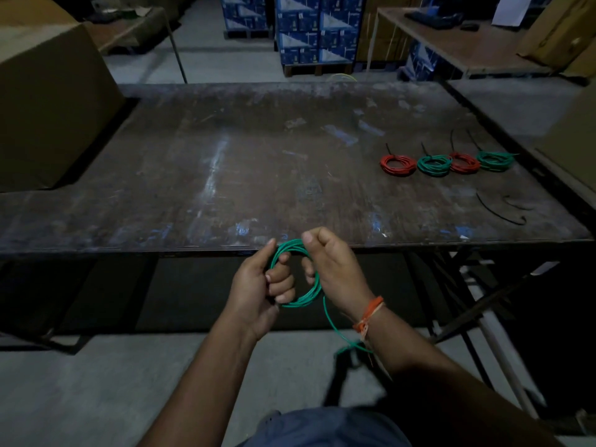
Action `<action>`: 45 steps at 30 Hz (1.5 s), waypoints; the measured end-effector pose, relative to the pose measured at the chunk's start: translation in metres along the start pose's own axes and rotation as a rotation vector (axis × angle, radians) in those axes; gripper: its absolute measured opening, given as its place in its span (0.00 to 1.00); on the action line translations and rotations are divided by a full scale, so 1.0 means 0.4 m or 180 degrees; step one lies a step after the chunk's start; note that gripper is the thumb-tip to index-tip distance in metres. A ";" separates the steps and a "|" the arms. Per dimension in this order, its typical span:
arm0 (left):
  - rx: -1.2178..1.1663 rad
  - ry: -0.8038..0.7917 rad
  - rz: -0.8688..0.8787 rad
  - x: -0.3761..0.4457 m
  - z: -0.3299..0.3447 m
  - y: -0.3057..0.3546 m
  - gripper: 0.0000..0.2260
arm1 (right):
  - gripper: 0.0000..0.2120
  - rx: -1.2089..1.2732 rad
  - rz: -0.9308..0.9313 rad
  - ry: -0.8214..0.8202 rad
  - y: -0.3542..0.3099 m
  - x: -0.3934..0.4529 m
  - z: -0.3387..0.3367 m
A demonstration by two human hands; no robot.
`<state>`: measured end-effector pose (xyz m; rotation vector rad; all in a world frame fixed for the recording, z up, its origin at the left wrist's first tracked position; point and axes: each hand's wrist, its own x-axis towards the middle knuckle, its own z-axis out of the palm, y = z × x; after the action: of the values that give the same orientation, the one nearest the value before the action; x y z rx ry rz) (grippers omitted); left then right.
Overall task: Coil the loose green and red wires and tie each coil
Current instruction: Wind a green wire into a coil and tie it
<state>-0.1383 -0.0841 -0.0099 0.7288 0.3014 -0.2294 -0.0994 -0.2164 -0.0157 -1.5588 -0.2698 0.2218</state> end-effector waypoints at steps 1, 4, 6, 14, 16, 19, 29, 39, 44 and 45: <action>-0.0162 0.0090 0.0043 0.003 -0.008 0.002 0.14 | 0.11 -0.0311 -0.0055 -0.0122 0.004 -0.002 -0.008; -0.0600 0.0411 0.0314 0.020 -0.041 0.020 0.15 | 0.14 -0.0826 0.0247 -0.0700 0.017 -0.036 -0.036; -0.0807 0.0518 0.0555 0.029 -0.063 0.040 0.16 | 0.15 -0.1320 0.0260 -0.1024 0.023 -0.068 -0.053; 0.0135 0.0492 0.1484 0.061 -0.090 0.022 0.15 | 0.09 -0.2668 -0.0961 -0.1293 -0.024 -0.073 -0.035; 0.0479 0.0445 0.1624 0.062 -0.093 0.022 0.16 | 0.10 -0.2610 -0.1056 -0.1227 -0.035 -0.063 -0.029; 0.0921 0.0409 0.1810 0.056 -0.098 0.038 0.16 | 0.10 -0.2542 -0.1113 -0.1194 -0.043 -0.056 -0.027; 0.3167 0.0398 0.2347 0.025 -0.118 0.049 0.11 | 0.05 -0.1578 -0.1157 -0.0743 -0.086 -0.030 0.038; 0.3434 -0.0298 0.2229 0.011 -0.187 0.121 0.15 | 0.07 -0.0477 -0.0614 -0.0460 -0.131 0.031 0.036; 0.2679 -0.0573 0.1854 0.014 -0.202 0.143 0.12 | 0.07 -0.0738 -0.0540 -0.0406 -0.129 0.050 0.059; 0.2569 -0.0571 0.1813 0.013 -0.203 0.151 0.12 | 0.07 -0.0835 -0.0437 -0.0501 -0.127 0.051 0.052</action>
<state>-0.1301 0.0143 -0.0317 1.5435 -0.2001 0.1452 -0.0881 -0.1904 0.0357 -1.7765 -0.5454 0.2076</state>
